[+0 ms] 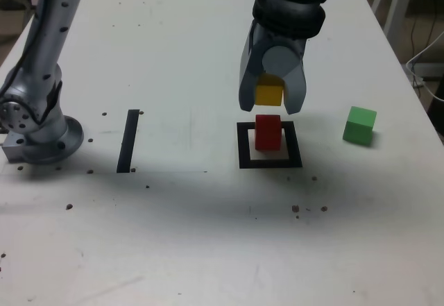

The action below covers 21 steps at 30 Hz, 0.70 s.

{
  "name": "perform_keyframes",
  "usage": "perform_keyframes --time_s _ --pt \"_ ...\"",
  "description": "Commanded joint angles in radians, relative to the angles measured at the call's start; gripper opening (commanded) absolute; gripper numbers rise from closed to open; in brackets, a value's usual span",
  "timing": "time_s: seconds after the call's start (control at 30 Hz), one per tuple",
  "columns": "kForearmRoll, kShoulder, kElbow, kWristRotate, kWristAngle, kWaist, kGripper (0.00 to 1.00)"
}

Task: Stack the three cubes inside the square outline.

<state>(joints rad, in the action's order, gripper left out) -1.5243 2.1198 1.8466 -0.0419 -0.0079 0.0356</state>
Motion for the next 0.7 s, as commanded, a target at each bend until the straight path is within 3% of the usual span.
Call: perform_keyframes --time_s 0.0,0.33,0.67 --pt "0.01 -0.006 -0.007 -0.01 -0.013 -0.013 0.28" --pt "0.043 0.016 -0.026 -0.028 -0.075 -0.019 0.28" --pt "0.065 0.033 -0.057 -0.036 -0.091 -0.028 0.28"
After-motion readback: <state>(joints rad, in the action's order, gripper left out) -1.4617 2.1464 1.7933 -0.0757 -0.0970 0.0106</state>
